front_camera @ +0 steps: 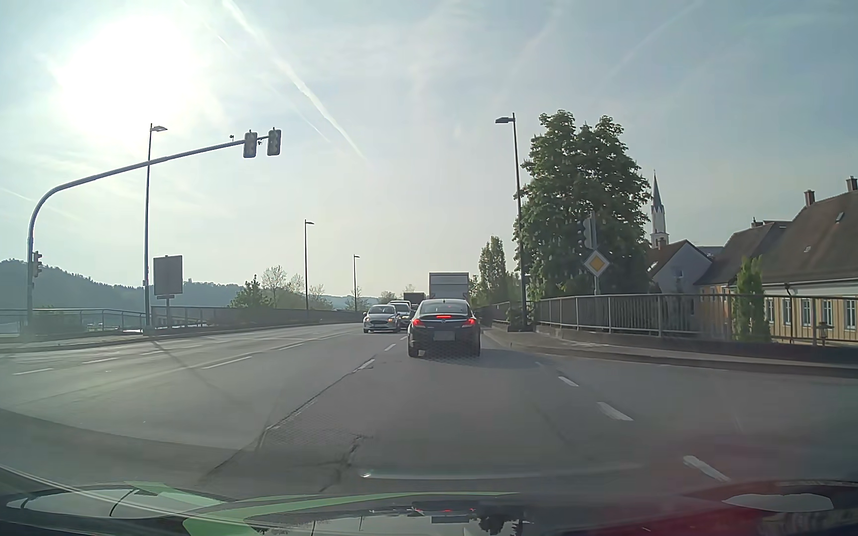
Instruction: Follow the waypoints while adhering to traffic rules and regulations
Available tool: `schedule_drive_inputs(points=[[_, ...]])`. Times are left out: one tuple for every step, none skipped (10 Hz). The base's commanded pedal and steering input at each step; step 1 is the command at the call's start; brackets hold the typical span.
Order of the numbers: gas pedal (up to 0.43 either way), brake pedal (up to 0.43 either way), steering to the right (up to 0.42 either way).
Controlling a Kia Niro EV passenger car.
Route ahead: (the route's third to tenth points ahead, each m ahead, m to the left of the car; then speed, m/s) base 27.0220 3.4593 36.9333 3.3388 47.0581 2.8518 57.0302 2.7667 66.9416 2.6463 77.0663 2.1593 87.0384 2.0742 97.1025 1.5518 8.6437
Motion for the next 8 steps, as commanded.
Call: schedule_drive_inputs(points=[[0.000,0.000,0.001],[0.000,0.037,0.003],[0.000,0.091,0.003],[0.000,0.171,0.004],[0.000,0.207,0.003],[0.000,0.207,0.002],[0.000,0.220,0.000],[0.000,0.238,0.000]])
